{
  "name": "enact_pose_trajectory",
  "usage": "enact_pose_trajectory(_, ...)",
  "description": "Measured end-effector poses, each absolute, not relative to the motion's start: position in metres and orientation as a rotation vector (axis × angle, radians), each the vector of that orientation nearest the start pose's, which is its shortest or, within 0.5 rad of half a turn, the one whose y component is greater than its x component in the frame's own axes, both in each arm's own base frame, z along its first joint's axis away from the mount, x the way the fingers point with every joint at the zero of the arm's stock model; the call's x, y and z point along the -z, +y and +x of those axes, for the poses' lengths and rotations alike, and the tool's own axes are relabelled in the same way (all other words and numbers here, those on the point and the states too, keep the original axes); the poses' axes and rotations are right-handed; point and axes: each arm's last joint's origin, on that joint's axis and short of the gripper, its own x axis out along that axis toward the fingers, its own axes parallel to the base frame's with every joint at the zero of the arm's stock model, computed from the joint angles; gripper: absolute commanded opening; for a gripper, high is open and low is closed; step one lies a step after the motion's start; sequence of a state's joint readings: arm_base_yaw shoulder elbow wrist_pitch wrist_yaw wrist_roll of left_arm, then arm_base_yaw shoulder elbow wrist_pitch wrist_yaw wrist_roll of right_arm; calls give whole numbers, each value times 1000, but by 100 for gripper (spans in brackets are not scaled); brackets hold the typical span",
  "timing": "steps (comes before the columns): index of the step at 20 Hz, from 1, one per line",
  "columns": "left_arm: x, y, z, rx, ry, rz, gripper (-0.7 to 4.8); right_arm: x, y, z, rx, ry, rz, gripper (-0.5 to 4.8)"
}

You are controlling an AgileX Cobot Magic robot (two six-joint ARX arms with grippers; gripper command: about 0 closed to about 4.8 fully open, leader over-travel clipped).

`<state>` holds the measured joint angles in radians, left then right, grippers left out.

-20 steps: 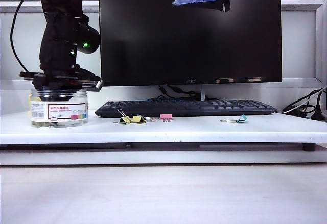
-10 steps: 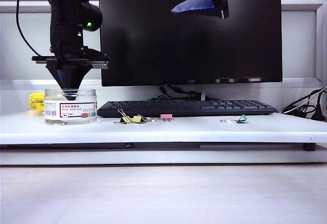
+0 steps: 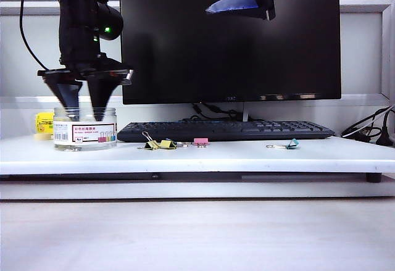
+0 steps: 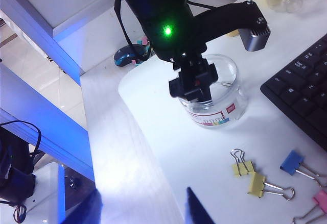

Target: Take the clips out of the round transparent plastic box and place them on the table.

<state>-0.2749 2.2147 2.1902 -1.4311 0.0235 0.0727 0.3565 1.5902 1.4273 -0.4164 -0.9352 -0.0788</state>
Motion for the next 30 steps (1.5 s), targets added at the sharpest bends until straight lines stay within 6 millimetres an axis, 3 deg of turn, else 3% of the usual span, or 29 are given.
enact_pose_trajectory(15,-271,-119,419,260,1453,212,205,-341,143,318,-1274,537,109,212)
enact_pose_trajectory(19,-286,-118,412,265,1419,209,179,-341,143,318,-1274,537,109,212)
enact_pose_trajectory(21,-283,-118,411,264,1433,210,179,-341,143,318,-1274,537,109,217)
enact_pose_trajectory(22,-276,-118,409,264,1461,214,179,-341,144,318,-1276,537,109,309)
enact_pose_trajectory(23,-267,-118,408,264,1497,218,179,-339,147,320,-1284,536,108,346)
enact_pose_trajectory(25,-259,-118,406,263,1526,235,179,-330,153,327,-1286,577,151,347)
enact_pose_trajectory(30,-262,-117,405,275,1513,261,179,-314,162,341,-1292,612,215,346)
